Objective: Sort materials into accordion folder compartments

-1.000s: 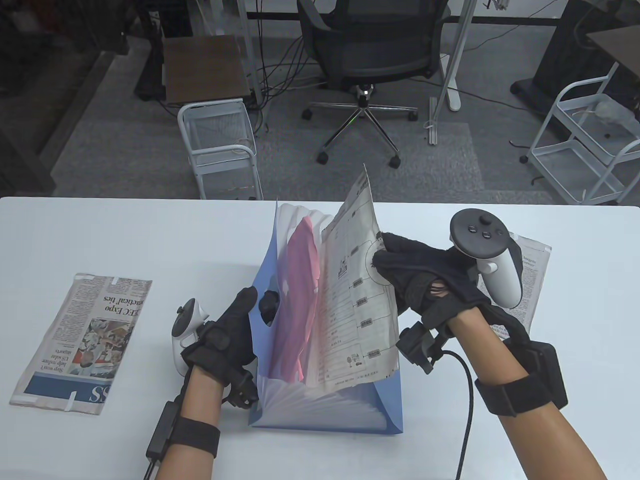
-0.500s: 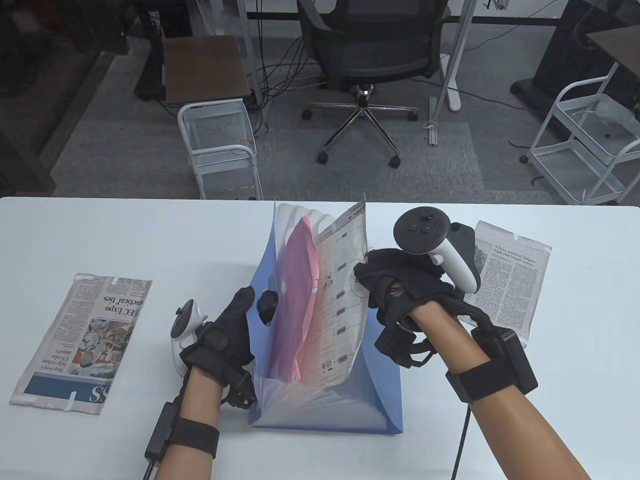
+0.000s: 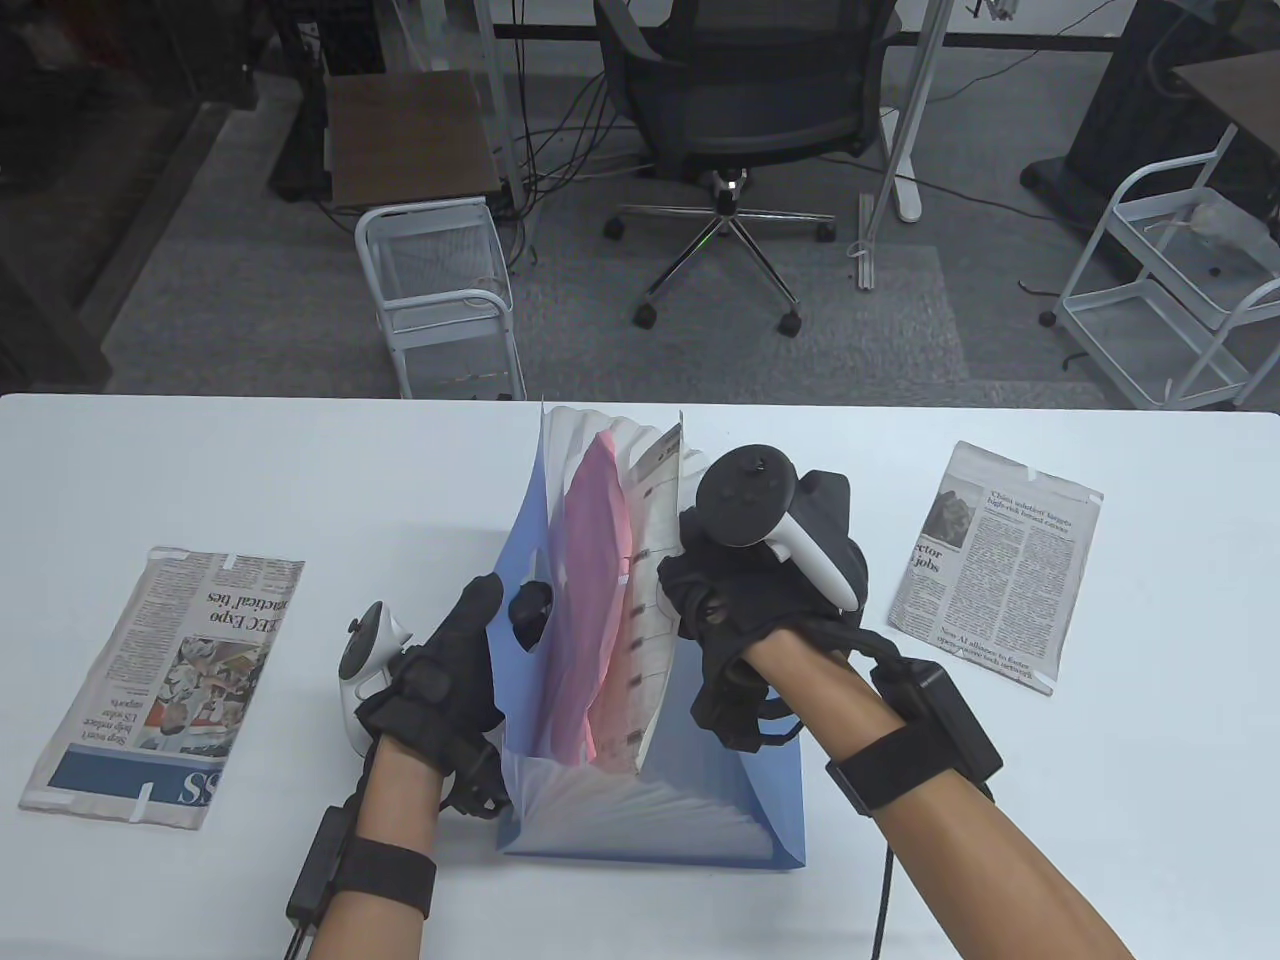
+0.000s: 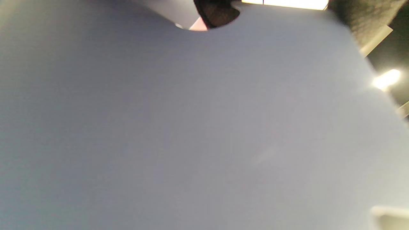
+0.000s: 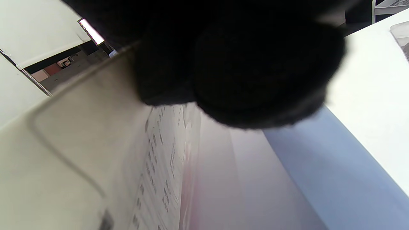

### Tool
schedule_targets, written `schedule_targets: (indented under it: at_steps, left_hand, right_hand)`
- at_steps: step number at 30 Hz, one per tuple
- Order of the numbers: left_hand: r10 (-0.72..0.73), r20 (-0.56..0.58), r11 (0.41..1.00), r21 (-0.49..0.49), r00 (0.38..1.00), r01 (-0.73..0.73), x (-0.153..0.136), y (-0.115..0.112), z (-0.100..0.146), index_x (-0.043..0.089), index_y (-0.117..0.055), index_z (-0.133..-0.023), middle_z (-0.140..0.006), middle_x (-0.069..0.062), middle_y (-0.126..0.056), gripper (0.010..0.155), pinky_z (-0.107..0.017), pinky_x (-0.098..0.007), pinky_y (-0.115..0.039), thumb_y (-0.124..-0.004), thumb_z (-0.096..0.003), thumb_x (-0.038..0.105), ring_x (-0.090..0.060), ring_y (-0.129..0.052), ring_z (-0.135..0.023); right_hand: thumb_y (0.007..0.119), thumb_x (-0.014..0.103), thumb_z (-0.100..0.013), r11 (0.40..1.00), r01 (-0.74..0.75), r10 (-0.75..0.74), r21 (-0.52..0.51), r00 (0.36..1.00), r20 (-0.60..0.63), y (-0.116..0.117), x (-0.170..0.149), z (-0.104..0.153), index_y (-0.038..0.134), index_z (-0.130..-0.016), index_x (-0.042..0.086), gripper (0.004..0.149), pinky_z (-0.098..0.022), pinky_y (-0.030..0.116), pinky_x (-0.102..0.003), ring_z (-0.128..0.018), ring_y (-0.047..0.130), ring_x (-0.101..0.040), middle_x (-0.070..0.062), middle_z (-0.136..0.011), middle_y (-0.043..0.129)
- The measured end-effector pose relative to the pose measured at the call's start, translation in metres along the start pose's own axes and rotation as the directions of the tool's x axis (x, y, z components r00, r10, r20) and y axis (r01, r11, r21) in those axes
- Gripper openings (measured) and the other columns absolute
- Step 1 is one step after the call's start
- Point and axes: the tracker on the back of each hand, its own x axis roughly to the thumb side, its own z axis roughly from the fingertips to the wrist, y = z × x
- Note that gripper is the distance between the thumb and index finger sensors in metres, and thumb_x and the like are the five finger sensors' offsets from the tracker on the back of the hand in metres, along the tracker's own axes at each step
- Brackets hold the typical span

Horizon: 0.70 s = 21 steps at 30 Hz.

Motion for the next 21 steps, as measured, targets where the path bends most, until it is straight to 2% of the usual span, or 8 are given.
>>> schedule_targets:
  at_steps: [6, 8, 15, 21]
  left_hand:
    - [0.015, 0.004, 1.0, -0.002, 1.0, -0.015, 0.0, 0.0, 0.001, 0.01, -0.059, -0.103, -0.119, -0.034, 0.001, 0.076, -0.06, -0.073, -0.02, -0.067, -0.062, 0.073, -0.063, 0.002, -0.099]
    - [0.016, 0.005, 1.0, -0.001, 1.0, -0.016, 0.0, 0.0, 0.001, 0.01, -0.059, -0.103, -0.12, -0.034, 0.001, 0.076, -0.06, -0.073, -0.02, -0.067, -0.062, 0.073, -0.063, 0.002, -0.099]
    - [0.015, 0.004, 1.0, -0.001, 1.0, -0.015, -0.001, 0.001, 0.001, 0.01, -0.058, -0.103, -0.12, -0.034, 0.001, 0.076, -0.06, -0.073, -0.02, -0.067, -0.062, 0.073, -0.063, 0.002, -0.099]
    - [0.018, 0.007, 1.0, 0.002, 1.0, -0.018, -0.001, 0.001, 0.001, 0.01, -0.058, -0.103, -0.119, -0.034, 0.001, 0.076, -0.06, -0.073, -0.02, -0.067, -0.0621, 0.073, -0.063, 0.003, -0.099]
  right_hand:
    - [0.085, 0.032, -0.057, 1.0, -0.009, 0.009, 0.027, 1.0, -0.025, 0.016, 0.002, -0.008, 0.061, -0.102, 0.001, 0.06, 0.001, 0.087, -0.022, -0.012, 0.106, -0.024, 0.0, -0.04, 0.104]
    - [0.085, 0.033, -0.057, 0.999, -0.011, 0.012, 0.034, 0.999, -0.035, 0.02, 0.001, -0.011, 0.061, -0.103, 0.004, 0.06, 0.0, 0.087, -0.023, -0.013, 0.105, -0.025, 0.0, -0.041, 0.104]
    - [0.088, 0.036, -0.055, 0.998, -0.028, 0.03, 0.049, 0.998, -0.052, 0.024, 0.002, -0.017, 0.064, -0.103, 0.006, 0.061, -0.001, 0.086, -0.023, -0.014, 0.104, -0.025, 0.002, -0.044, 0.104]
    - [0.09, 0.038, -0.054, 0.996, -0.009, 0.02, 0.093, 0.993, -0.118, 0.027, 0.003, -0.024, 0.07, -0.099, 0.008, 0.058, -0.003, 0.087, -0.023, -0.015, 0.104, -0.024, 0.003, -0.046, 0.103]
